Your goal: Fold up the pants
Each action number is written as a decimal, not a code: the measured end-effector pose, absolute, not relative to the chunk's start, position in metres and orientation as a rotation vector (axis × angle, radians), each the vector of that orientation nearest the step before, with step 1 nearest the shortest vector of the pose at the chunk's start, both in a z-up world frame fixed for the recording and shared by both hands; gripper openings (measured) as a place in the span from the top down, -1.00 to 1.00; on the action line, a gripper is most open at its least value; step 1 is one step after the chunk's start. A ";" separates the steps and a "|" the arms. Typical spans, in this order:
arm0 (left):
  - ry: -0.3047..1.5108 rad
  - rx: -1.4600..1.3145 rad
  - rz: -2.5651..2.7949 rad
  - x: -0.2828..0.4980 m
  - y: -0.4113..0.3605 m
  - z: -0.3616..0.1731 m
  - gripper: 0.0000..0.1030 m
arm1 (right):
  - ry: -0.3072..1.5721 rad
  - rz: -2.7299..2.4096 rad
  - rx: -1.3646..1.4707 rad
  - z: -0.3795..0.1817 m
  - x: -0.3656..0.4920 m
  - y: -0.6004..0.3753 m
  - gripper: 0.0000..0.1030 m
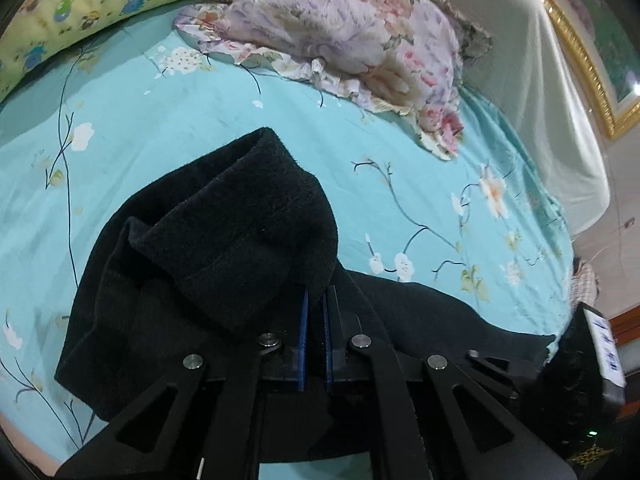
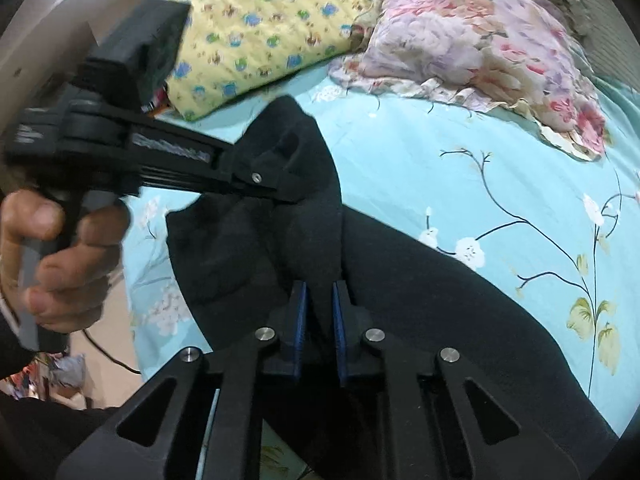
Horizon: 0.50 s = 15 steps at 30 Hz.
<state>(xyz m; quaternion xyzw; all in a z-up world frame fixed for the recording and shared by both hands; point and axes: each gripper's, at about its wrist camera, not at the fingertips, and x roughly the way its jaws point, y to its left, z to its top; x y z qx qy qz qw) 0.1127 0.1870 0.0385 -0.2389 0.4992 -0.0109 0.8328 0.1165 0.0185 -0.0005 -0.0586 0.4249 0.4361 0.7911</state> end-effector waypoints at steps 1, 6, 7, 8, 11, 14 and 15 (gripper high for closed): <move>1.047 -0.515 -0.028 0.109 0.188 0.040 0.92 | 0.920 0.936 -0.138 -0.002 0.117 0.023 0.72; 1.009 -0.563 -0.051 0.090 0.199 0.043 0.92 | 0.929 0.939 -0.157 -0.004 0.108 0.030 0.84; 1.001 -0.572 -0.056 0.086 0.201 0.044 0.92 | 0.926 0.939 -0.161 -0.002 0.106 0.030 0.86; 0.988 -0.586 -0.065 0.081 0.204 0.045 0.92 | 0.920 0.939 -0.161 0.001 0.105 0.030 0.87; 0.933 -0.622 -0.096 0.061 0.213 0.054 0.92 | 0.898 0.951 -0.160 0.014 0.094 0.027 0.87; 0.865 -0.661 -0.123 0.038 0.225 0.062 0.92 | 0.874 0.973 -0.176 0.030 0.079 0.029 0.88; 0.843 -0.680 -0.127 0.030 0.230 0.063 0.92 | 0.866 0.978 -0.187 0.035 0.074 0.031 0.88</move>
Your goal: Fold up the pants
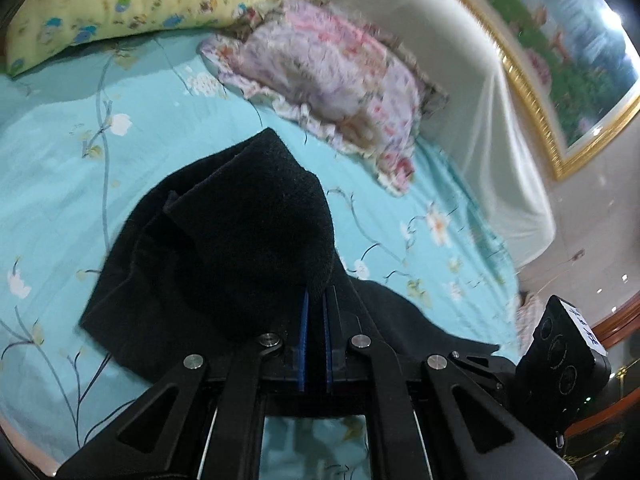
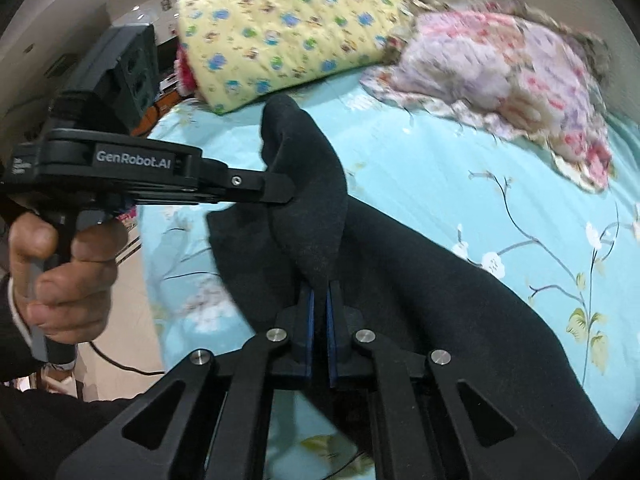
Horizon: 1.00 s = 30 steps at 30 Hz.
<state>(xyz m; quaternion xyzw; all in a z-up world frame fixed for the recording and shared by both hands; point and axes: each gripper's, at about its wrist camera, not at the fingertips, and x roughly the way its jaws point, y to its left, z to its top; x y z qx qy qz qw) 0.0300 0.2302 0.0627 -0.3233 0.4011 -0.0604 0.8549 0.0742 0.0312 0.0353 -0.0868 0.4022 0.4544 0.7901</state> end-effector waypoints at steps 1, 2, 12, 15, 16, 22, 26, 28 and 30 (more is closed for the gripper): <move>0.828 -0.693 -0.130 0.024 0.236 0.063 0.92 | 0.859 0.984 -0.199 0.042 0.068 0.035 0.88; 0.814 -0.702 -0.130 0.018 0.240 0.062 0.92 | 0.855 0.986 -0.203 0.046 0.063 0.039 0.88; 0.816 -0.813 -0.118 -0.012 0.276 0.011 0.91 | 0.907 0.940 -0.293 0.022 0.040 0.078 0.88; 0.830 -0.820 -0.114 -0.014 0.277 -0.001 0.91 | 0.931 0.921 -0.300 0.011 0.040 0.081 0.88; 0.835 -0.827 -0.114 -0.015 0.276 -0.005 0.91 | 0.934 0.918 -0.308 0.009 0.040 0.083 0.88; 0.853 -0.841 -0.123 -0.025 0.275 -0.021 0.90 | 0.941 0.900 -0.381 0.001 0.031 0.086 0.88; 0.863 -0.838 -0.129 -0.030 0.275 -0.026 0.88 | 0.944 0.900 -0.420 -0.001 0.027 0.087 0.88; 0.864 -0.832 -0.122 -0.033 0.279 -0.026 0.88 | 0.952 0.898 -0.422 -0.002 0.028 0.087 0.88; 0.866 -0.837 -0.113 -0.037 0.282 -0.026 0.87 | 0.969 0.896 -0.405 -0.003 0.031 0.087 0.87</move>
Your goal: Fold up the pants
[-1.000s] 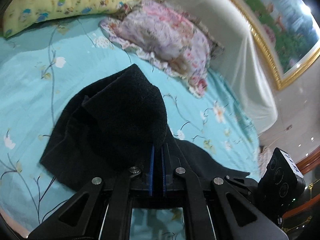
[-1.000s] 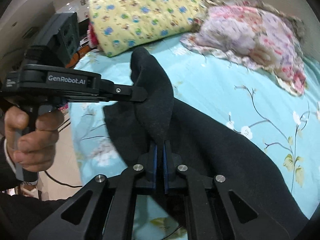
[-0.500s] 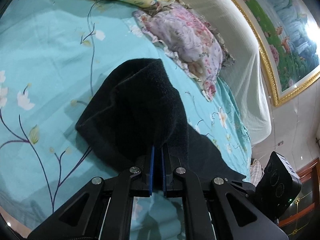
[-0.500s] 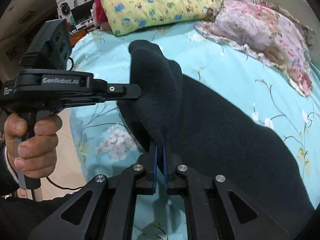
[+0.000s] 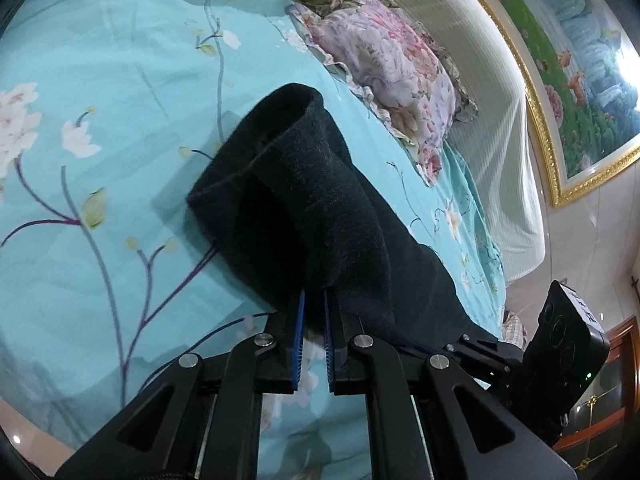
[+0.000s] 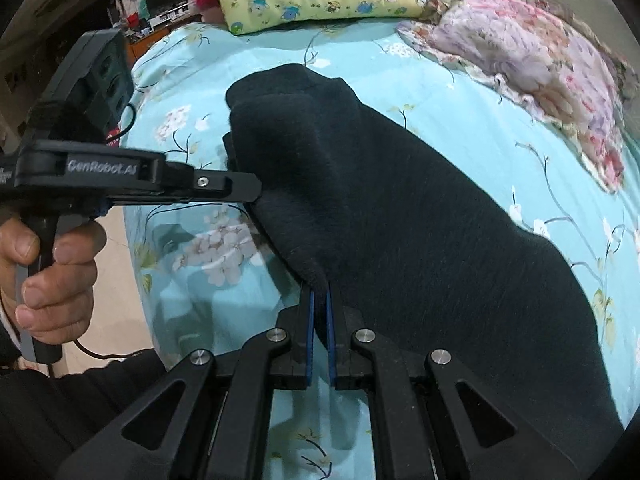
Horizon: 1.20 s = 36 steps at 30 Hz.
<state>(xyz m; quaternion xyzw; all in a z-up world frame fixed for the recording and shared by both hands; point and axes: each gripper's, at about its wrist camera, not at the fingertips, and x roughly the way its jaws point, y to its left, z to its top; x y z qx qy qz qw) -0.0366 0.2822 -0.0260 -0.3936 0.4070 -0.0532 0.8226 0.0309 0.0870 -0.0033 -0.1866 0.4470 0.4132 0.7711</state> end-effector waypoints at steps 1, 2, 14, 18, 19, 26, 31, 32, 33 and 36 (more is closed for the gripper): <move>0.867 -0.843 -0.104 -0.039 0.285 -0.026 0.86 | 0.972 0.896 -0.398 -0.003 0.032 0.087 0.83; 0.871 -0.846 -0.090 -0.042 0.288 -0.026 0.86 | 0.974 0.895 -0.393 -0.003 0.032 0.087 0.80; 0.854 -0.857 -0.018 -0.059 0.310 -0.009 -0.14 | 1.027 0.898 -0.174 0.007 0.040 0.059 0.73; 0.875 -0.825 0.035 -0.055 0.310 -0.004 -0.25 | 1.061 0.875 -0.007 0.012 0.055 0.038 0.08; 0.885 -0.821 0.045 -0.053 0.310 -0.005 -0.27 | 1.056 0.851 0.048 0.014 0.060 0.029 -0.31; 0.933 -0.855 0.070 -0.036 0.315 -0.017 -0.28 | 0.957 0.730 0.181 0.033 0.091 -0.014 -0.44; 0.935 -0.868 0.079 -0.023 0.319 -0.019 -0.28 | 0.986 0.648 0.209 0.028 0.132 -0.033 -0.43; 0.937 -0.871 0.080 -0.021 0.320 -0.020 -0.28 | 0.990 0.643 0.208 0.027 0.140 -0.036 -0.36; 0.940 -0.874 0.080 -0.018 0.321 -0.022 -0.28 | 1.000 0.638 0.201 0.024 0.148 -0.036 -0.31; 0.939 -0.875 0.081 -0.014 0.322 -0.024 -0.28 | 1.047 0.635 0.163 0.012 0.172 -0.034 -0.18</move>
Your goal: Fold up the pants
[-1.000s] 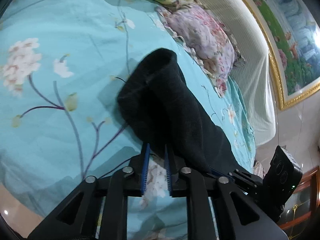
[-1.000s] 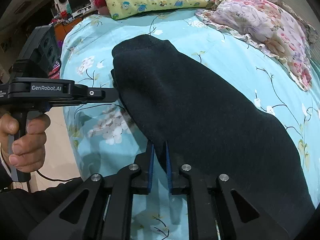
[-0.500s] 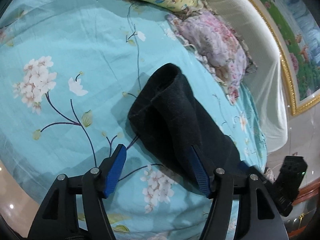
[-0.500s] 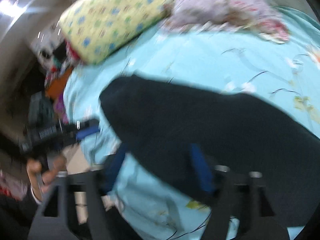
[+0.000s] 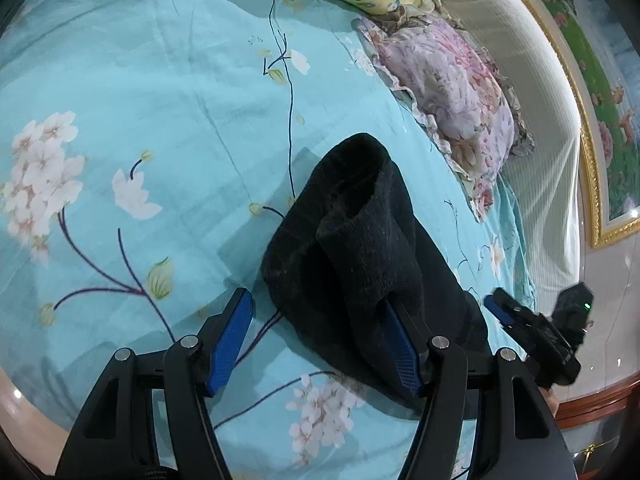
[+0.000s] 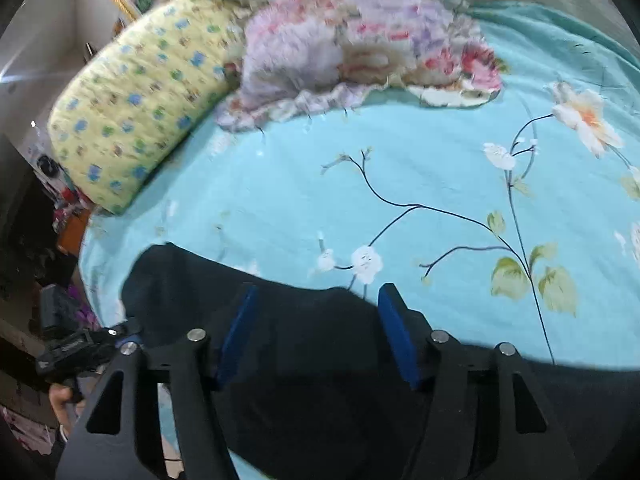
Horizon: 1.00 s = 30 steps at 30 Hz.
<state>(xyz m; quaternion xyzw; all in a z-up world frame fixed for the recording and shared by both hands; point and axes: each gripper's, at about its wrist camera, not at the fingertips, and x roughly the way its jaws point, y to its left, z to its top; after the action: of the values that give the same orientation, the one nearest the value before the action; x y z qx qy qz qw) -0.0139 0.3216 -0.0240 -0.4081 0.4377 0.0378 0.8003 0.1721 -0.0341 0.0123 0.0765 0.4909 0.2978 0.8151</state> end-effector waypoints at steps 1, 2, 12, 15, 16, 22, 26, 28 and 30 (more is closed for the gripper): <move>0.938 -0.869 0.081 -0.013 0.321 -0.024 -0.28 | 1.064 0.638 0.145 0.008 0.179 -0.031 -0.14; 0.936 -0.863 0.081 -0.012 0.321 -0.025 -0.28 | 1.085 0.642 0.125 0.002 0.184 -0.027 -0.09; 0.926 -0.773 0.117 -0.003 0.304 -0.027 -0.26 | 1.177 0.714 -0.106 -0.030 0.188 -0.002 0.42; 0.931 -0.756 0.088 0.004 0.298 -0.027 0.39 | 1.150 0.722 -0.158 -0.026 0.180 -0.001 0.63; 0.934 -0.764 0.073 0.005 0.297 -0.028 0.56 | 1.140 0.716 -0.167 -0.024 0.177 -0.001 0.67; 0.756 -0.726 -0.002 -0.005 0.301 0.006 0.67 | 1.060 0.666 -0.159 -0.002 0.168 -0.004 0.74; 0.694 -0.666 -0.009 -0.009 0.307 0.022 0.68 | 1.012 0.625 -0.171 0.011 0.171 0.007 0.76; 0.699 -0.663 -0.005 -0.011 0.312 0.019 0.68 | 1.003 0.621 -0.159 0.012 0.173 0.013 0.76; 0.722 -0.653 0.006 -0.009 0.314 0.010 0.68 | 1.003 0.615 -0.169 0.008 0.172 0.019 0.76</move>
<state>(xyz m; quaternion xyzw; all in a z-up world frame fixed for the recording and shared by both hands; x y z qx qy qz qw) -0.0094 0.3136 0.0101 -0.3138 0.3469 0.0029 0.8838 0.1721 0.0190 0.0076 -0.0794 0.4725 0.2898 0.8285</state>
